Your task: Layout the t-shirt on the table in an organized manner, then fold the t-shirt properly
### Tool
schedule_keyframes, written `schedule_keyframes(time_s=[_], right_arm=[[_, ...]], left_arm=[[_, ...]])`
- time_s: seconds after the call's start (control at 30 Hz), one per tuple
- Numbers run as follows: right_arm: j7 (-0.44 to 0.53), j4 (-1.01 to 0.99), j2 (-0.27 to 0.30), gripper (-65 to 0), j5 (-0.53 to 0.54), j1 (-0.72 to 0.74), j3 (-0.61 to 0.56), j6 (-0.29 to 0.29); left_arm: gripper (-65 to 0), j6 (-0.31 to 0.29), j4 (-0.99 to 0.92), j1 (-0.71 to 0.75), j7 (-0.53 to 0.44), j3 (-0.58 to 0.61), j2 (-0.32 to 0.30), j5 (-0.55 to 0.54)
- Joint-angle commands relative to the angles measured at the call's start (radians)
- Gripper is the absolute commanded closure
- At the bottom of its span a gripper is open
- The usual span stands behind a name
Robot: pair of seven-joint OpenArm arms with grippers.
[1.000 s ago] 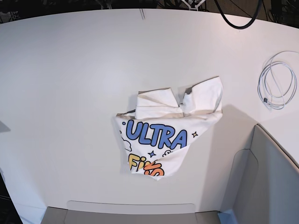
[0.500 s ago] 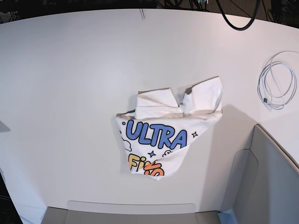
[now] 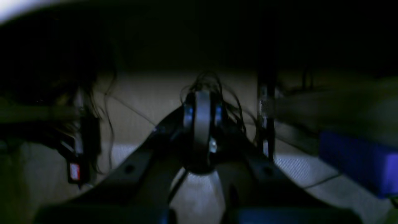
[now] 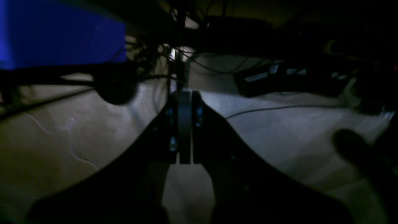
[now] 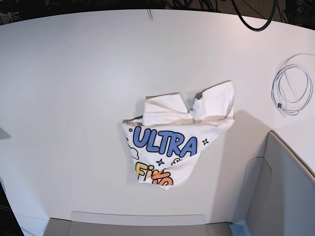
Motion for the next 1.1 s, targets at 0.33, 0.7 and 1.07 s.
schedule_keyframes(time_s=[0.33, 0.7, 1.07], right_arm=[[0.02, 0.478, 0.058, 0.0, 0.219, -0.215, 0.147, 0.005], [0.013, 0.653, 0.047, 0.0, 0.219, -0.136, 0.263, 0.005], [-0.11, 0.656, 0.051, -6.6, 0.16, 0.097, 0.263, 0.007]], left_arm=[[0.0, 0.006, 0.34, 0.172, -0.038, -0.004, -0.09, 0.003], [-2.7, 0.004, 0.343, 0.062, -0.046, -0.006, -0.122, 0.003], [-9.5, 0.004, 0.343, -0.144, -0.034, -0.047, -0.122, 0.003]])
